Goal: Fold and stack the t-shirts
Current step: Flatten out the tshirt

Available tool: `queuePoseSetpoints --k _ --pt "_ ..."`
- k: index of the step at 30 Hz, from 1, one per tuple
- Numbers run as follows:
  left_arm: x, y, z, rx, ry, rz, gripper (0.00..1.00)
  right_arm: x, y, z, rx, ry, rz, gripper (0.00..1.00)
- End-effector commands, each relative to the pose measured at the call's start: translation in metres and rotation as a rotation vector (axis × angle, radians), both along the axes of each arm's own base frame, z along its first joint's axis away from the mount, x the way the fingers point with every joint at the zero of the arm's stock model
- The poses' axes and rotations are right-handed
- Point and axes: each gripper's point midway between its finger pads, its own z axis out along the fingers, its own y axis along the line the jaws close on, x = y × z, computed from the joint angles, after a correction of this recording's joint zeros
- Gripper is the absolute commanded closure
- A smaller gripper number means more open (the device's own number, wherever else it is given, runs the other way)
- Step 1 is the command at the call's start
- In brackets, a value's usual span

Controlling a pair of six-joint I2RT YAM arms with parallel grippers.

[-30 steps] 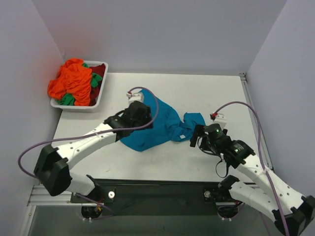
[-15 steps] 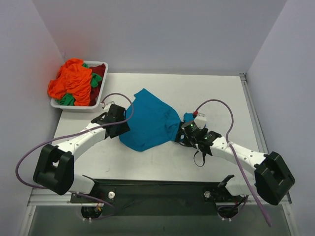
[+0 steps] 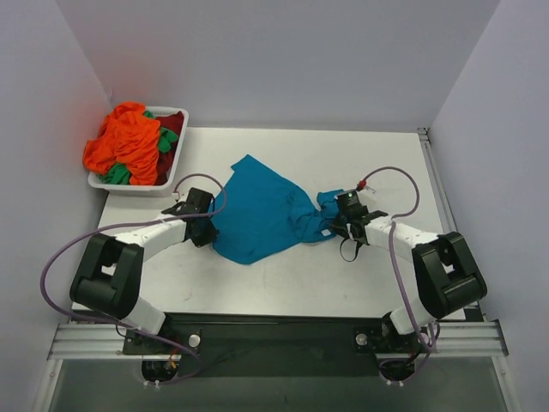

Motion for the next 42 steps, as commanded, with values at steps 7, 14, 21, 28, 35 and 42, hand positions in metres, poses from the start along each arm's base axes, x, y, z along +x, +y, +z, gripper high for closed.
queuePoseSetpoints --k 7,14,21,28,35,42 --pt "-0.029 -0.005 0.042 -0.024 -0.141 -0.075 1.00 0.046 -0.094 0.047 -0.012 -0.006 -0.165 0.90" --pt "-0.065 -0.014 0.033 -0.024 -0.143 -0.127 1.00 0.061 -0.104 0.075 0.046 -0.015 -0.118 0.46" --pt "-0.070 -0.017 0.019 -0.048 -0.124 -0.133 0.94 0.003 -0.042 0.078 -0.091 -0.067 0.035 0.39" --pt "-0.067 -0.022 0.016 -0.059 -0.120 -0.143 0.91 0.011 0.013 0.066 -0.188 -0.058 0.207 0.48" --pt "-0.063 -0.023 0.018 -0.060 -0.127 -0.144 0.90 0.017 0.035 0.043 -0.251 0.008 0.248 0.56" --pt "-0.064 -0.019 0.017 -0.048 -0.124 -0.137 0.90 0.007 0.025 0.044 -0.284 0.022 0.218 0.88"
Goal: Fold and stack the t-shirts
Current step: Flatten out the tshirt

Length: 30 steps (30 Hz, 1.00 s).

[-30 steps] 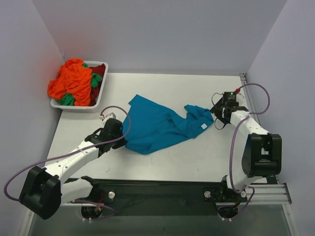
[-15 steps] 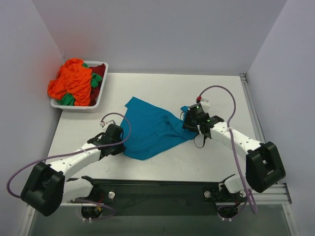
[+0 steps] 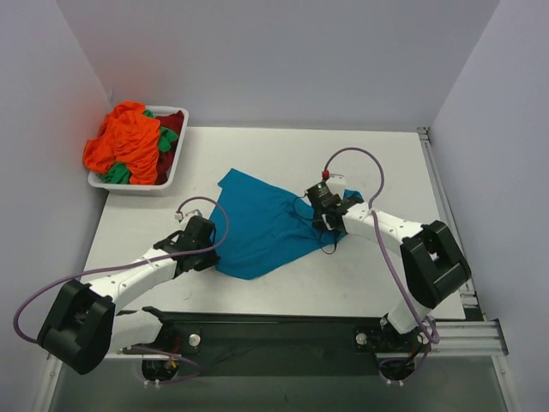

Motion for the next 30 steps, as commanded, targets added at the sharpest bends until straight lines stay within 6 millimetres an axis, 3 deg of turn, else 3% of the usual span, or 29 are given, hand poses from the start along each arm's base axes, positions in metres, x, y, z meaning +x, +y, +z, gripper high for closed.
queuePoseSetpoints --k 1,3,5,6,8,9,10,12,19,22,24,27,29,30 --pt "0.015 -0.003 0.012 -0.020 -0.052 0.014 0.90 -0.002 -0.019 0.024 -0.054 -0.047 -0.051 0.92" --pt "0.015 -0.001 0.013 -0.020 -0.053 0.017 0.90 -0.013 -0.032 0.028 -0.079 -0.045 -0.065 0.98" --pt "0.016 0.000 0.015 -0.021 -0.057 0.020 0.90 -0.020 -0.045 0.044 -0.053 -0.079 -0.094 0.99" --pt "0.017 0.000 0.016 -0.020 -0.059 0.021 0.90 -0.032 -0.056 0.041 -0.065 -0.061 -0.105 0.99" --pt "0.018 0.002 0.017 -0.016 -0.060 0.022 0.90 -0.041 -0.072 0.059 -0.013 -0.112 -0.156 0.99" --pt "0.019 0.002 0.018 -0.018 -0.063 0.027 0.90 -0.057 -0.079 0.048 0.002 -0.071 -0.157 0.99" --pt "0.019 0.003 0.018 -0.019 -0.059 0.026 0.90 -0.063 -0.083 0.059 0.056 -0.107 -0.171 0.99" --pt "0.020 0.003 0.019 -0.026 -0.062 0.031 0.90 -0.082 -0.100 0.048 0.088 -0.080 -0.226 0.98" --pt "0.021 0.006 0.024 -0.040 -0.069 0.040 0.90 -0.123 -0.131 0.062 0.204 -0.164 -0.367 0.89" --pt "0.020 0.007 0.024 -0.038 -0.062 0.035 0.90 -0.130 -0.136 0.060 0.224 -0.161 -0.404 0.78" --pt "0.022 0.006 0.028 -0.040 -0.070 0.029 0.84 -0.134 -0.133 0.055 0.245 -0.136 -0.399 0.73" --pt "0.026 0.013 0.041 -0.011 -0.096 0.042 0.57 -0.137 -0.127 0.053 0.272 -0.116 -0.381 0.69" --pt "0.027 0.031 0.048 0.069 -0.108 0.090 0.36 -0.135 -0.122 0.052 0.277 -0.109 -0.337 0.65" --pt "0.032 0.037 0.057 0.090 -0.122 0.117 0.32 -0.132 -0.116 0.054 0.295 -0.109 -0.319 0.64"
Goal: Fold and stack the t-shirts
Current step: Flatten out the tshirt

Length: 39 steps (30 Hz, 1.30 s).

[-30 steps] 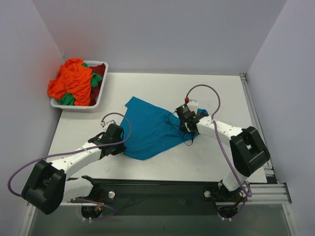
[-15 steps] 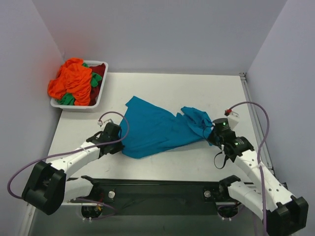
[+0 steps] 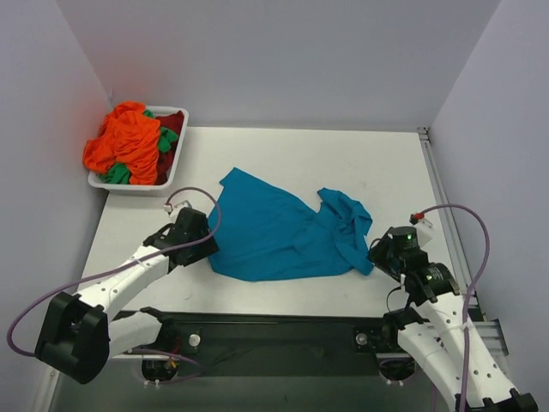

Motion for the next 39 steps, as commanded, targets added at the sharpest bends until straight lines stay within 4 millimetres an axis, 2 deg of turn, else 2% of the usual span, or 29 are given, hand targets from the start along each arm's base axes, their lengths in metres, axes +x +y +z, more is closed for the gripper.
queuePoseSetpoints --k 1,4,6,7,9,10,14,16,19,21,22,25,27,30,35,36,38,39 --pt "0.018 0.025 0.037 0.095 -0.076 0.093 0.29 -0.001 0.014 -0.006 0.028 0.048 0.068 0.64" --pt "0.025 0.037 0.039 0.141 -0.072 0.137 0.27 0.010 0.028 -0.004 -0.014 0.044 0.123 0.63" --pt "0.031 0.040 0.036 0.148 -0.065 0.157 0.27 0.015 0.046 0.003 -0.053 0.024 0.193 0.63" --pt "0.034 0.039 0.028 0.156 -0.042 0.157 0.27 0.017 0.050 -0.002 -0.084 0.046 0.207 0.62" --pt "0.041 0.035 0.021 0.141 -0.021 0.150 0.30 0.021 0.073 0.000 -0.090 0.031 0.280 0.62" --pt "0.050 0.030 0.016 0.137 -0.013 0.137 0.32 0.025 0.077 -0.003 -0.117 0.047 0.289 0.62" --pt "0.060 0.024 -0.008 0.153 0.060 0.141 0.37 0.026 0.096 -0.009 -0.157 0.064 0.343 0.62" --pt "0.067 0.017 -0.015 0.133 0.064 0.130 0.44 0.025 0.096 -0.017 -0.165 0.080 0.342 0.62" --pt "0.074 0.005 -0.011 0.078 0.036 0.100 0.60 0.023 0.092 -0.024 -0.181 0.088 0.337 0.62" --pt "0.076 0.000 -0.003 0.071 0.022 0.088 0.69 0.020 0.088 -0.031 -0.196 0.100 0.331 0.62" --pt "0.077 -0.003 0.003 0.068 0.012 0.079 0.80 0.019 0.087 -0.035 -0.205 0.111 0.330 0.62" --pt "0.079 -0.009 0.022 0.075 -0.018 0.063 0.92 0.019 0.080 -0.044 -0.231 0.134 0.309 0.62" --pt "0.079 -0.019 0.036 0.081 -0.042 0.034 1.00 0.021 0.076 -0.047 -0.236 0.141 0.295 0.63" --pt "0.083 -0.035 0.052 0.113 -0.082 -0.004 1.00 0.023 0.072 -0.054 -0.234 0.167 0.287 0.64" --pt "0.093 -0.069 0.040 0.141 -0.045 -0.073 1.00 0.027 0.072 -0.056 -0.211 0.175 0.279 0.64" --pt "0.091 -0.082 0.028 0.158 -0.019 -0.106 1.00 0.027 0.072 -0.056 -0.208 0.175 0.278 0.64" --pt "0.098 -0.100 0.027 0.147 -0.017 -0.133 0.99 0.027 0.073 -0.056 -0.199 0.175 0.283 0.64" --pt "0.096 -0.113 0.015 0.145 0.012 -0.163 0.94 0.028 0.072 -0.056 -0.196 0.177 0.278 0.64"
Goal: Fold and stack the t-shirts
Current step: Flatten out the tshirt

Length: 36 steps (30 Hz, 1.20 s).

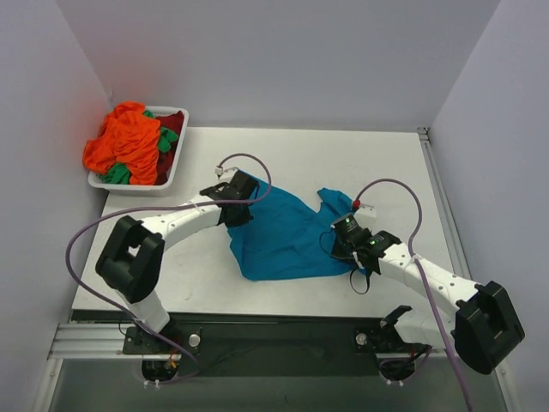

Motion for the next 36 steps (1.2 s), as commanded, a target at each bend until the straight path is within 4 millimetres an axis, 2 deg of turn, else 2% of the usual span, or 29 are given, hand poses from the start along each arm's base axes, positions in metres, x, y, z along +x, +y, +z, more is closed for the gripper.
queuePoseSetpoints --k 1,2,3,4,7,9,10,11,12,13,17,18,19,24,36 --pt "0.005 -0.033 -0.012 0.008 0.035 -0.071 0.90 0.000 -0.003 -0.002 -0.005 0.003 -0.003 0.64" --pt "0.006 -0.040 -0.014 -0.002 0.039 -0.090 0.84 -0.001 -0.003 -0.003 -0.002 0.010 0.000 0.64" --pt "0.005 -0.049 -0.020 -0.009 0.055 -0.129 0.67 0.000 -0.003 -0.003 0.004 0.008 -0.002 0.64" --pt "0.006 -0.057 -0.017 -0.023 0.042 -0.155 0.61 -0.002 -0.004 -0.005 0.001 0.013 -0.001 0.64" --pt "0.009 -0.067 -0.004 -0.049 -0.007 -0.193 0.35 -0.003 -0.005 -0.008 0.005 0.016 -0.002 0.64" --pt "0.005 -0.062 -0.001 -0.054 -0.016 -0.191 0.30 -0.003 -0.005 -0.010 0.008 0.020 0.000 0.64" --pt "0.005 -0.058 0.007 -0.060 -0.036 -0.186 0.27 -0.004 -0.004 -0.010 0.008 0.023 0.003 0.64" --pt "0.000 -0.048 0.002 -0.043 -0.023 -0.178 0.26 -0.003 -0.004 -0.011 0.009 0.021 0.003 0.64" --pt "0.000 -0.040 0.010 -0.040 -0.048 -0.161 0.26 -0.003 -0.003 -0.011 0.010 0.021 0.005 0.64" --pt "-0.002 -0.032 0.009 -0.032 -0.048 -0.149 0.26 -0.003 -0.003 -0.011 0.010 0.019 0.004 0.64" --pt "-0.007 0.009 -0.001 -0.019 -0.019 -0.060 0.27 -0.002 -0.003 -0.013 0.014 0.022 0.007 0.64" --pt "-0.009 0.012 -0.002 -0.038 -0.015 -0.058 0.28 -0.002 -0.003 -0.013 0.014 0.024 0.006 0.64" --pt "-0.014 0.018 -0.012 -0.037 0.006 -0.055 0.31 -0.001 -0.002 -0.013 0.018 0.021 0.005 0.64" --pt "-0.013 0.019 -0.023 -0.066 0.029 -0.057 0.39 -0.002 0.001 -0.015 0.025 0.027 0.011 0.64" --pt "0.003 0.013 -0.037 -0.117 0.042 -0.052 0.53 -0.005 -0.001 -0.015 0.030 0.019 0.010 0.64"
